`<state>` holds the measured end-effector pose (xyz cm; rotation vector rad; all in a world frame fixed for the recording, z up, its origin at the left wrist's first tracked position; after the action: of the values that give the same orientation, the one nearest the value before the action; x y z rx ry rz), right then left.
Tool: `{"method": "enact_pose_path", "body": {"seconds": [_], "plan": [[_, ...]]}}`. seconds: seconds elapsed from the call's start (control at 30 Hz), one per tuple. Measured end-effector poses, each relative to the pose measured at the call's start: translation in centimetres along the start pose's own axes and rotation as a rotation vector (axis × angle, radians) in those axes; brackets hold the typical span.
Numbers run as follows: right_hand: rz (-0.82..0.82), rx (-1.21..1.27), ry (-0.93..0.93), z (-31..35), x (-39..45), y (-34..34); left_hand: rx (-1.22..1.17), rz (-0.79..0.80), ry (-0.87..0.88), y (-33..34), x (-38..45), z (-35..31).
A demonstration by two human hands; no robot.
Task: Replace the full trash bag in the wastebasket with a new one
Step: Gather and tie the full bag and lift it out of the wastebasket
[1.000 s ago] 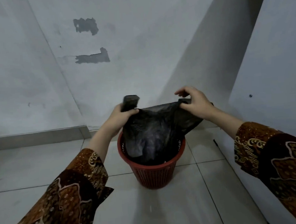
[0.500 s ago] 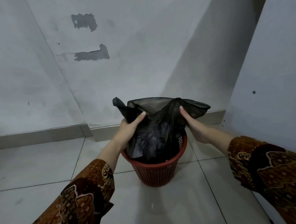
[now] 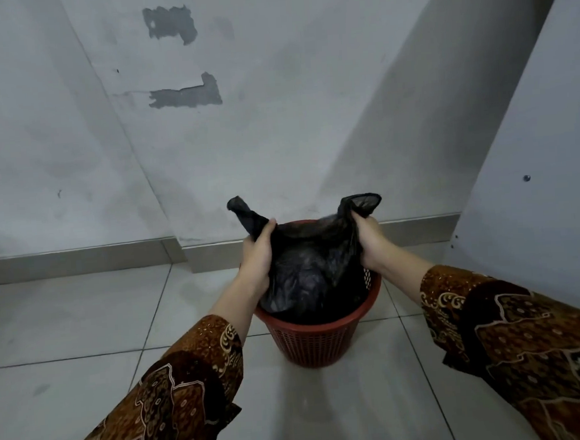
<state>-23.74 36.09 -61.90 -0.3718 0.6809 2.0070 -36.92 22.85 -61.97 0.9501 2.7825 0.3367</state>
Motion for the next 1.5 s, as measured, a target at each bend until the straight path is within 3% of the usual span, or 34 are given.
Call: {"method": "enact_pose_path", "body": {"seconds": [0.07, 0.13, 0.23, 0.33, 0.43, 0.5, 0.57, 0.6, 0.67, 0.77, 0.83, 0.87, 0.93, 1.0, 1.1, 1.17, 1.23, 1.3, 1.37, 1.43, 1.5], "plan": [[0.047, -0.204, 0.066, -1.5, 0.0, 0.7, -0.152, 0.045, -0.076, 0.7, 0.4, 0.4], [0.054, -0.543, 0.002, -2.6, -0.3, 1.5, -0.268, 0.091, -0.133, 1.4, 1.0, 1.0], [-0.019, -0.771, -0.063, -3.5, -0.5, 2.0, -0.238, 0.07, -0.158, 1.1, 1.4, 1.8], [-0.061, -0.56, 0.007, -3.7, 0.2, 2.0, -0.05, 0.066, -0.054, 0.3, 1.9, 2.4], [-0.129, -0.215, 0.034, -2.4, 0.4, 1.8, 0.263, 0.187, 0.116, 0.9, 1.6, 2.0], [-0.047, 0.042, 0.026, -1.1, 0.3, 2.2, 0.393, 0.266, 0.19, 1.6, 1.4, 2.1], [0.056, 0.214, 0.032, -0.2, 0.0, 2.5, 0.409, 0.207, 0.173, 1.6, 1.6, 2.4], [0.079, 0.182, 0.031, -0.2, -0.3, 2.4, 0.348, 0.117, 0.126, 1.3, 1.7, 2.6], [0.058, -0.141, 0.001, -1.0, -0.5, 1.9, 0.142, -0.033, -0.021, 0.7, 1.5, 2.7], [-0.009, -0.734, -0.123, -2.6, -0.4, 1.3, -0.13, 0.065, -0.184, 0.7, 2.2, 2.9], [-0.025, -0.867, -0.134, -3.4, -0.7, 1.5, -0.207, 0.089, -0.195, 0.9, 2.0, 2.5], [-0.013, -0.818, -0.09, -3.6, -0.9, 1.6, -0.201, 0.079, -0.182, 1.2, 1.9, 2.3], [0.056, -0.526, 0.055, -3.8, -1.1, 2.1, 0.002, 0.085, -0.078, 1.5, 1.5, 1.8], [0.089, -0.327, 0.075, -3.1, -1.0, 2.5, 0.41, 0.169, 0.144, 1.8, 1.5, 1.1], [0.062, -0.431, -0.079, -1.6, -1.1, 2.6, 0.964, 0.443, 0.409, 3.5, 0.2, 0.3], [0.01, -0.496, -0.152, -1.4, -0.9, 2.5, 1.047, 0.489, 0.459, 4.4, -0.6, 0.0], [-0.089, -0.441, -0.182, -1.4, -0.3, 2.0, 0.929, 0.456, 0.4, 4.3, -0.6, 0.1], [-0.126, -0.384, -0.139, -1.6, 0.5, 1.4, 0.507, 0.483, 0.198, 4.0, -0.8, 0.7], [-0.101, -0.379, -0.093, -1.9, 0.8, 1.5, 0.233, 0.523, 0.142, 3.4, -0.5, 1.0], [-0.106, -0.408, -0.087, -2.2, 0.8, 1.6, 0.241, 0.572, 0.158, 3.1, -0.4, 1.0], [-0.168, -0.412, -0.116, -2.0, 0.8, 1.5, 0.285, 0.517, 0.174, 2.7, -0.3, 0.9]]}}
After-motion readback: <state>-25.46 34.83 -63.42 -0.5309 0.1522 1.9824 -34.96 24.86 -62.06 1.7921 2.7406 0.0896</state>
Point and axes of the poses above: each hand's wrist, its own x-axis towards the middle knuckle, its own y-axis out of the palm, z = x × y, the point moved 5 cm from there along x, towards the middle knuckle, and after that the axes turned 12 degrees about y, right-handed, at the moved point
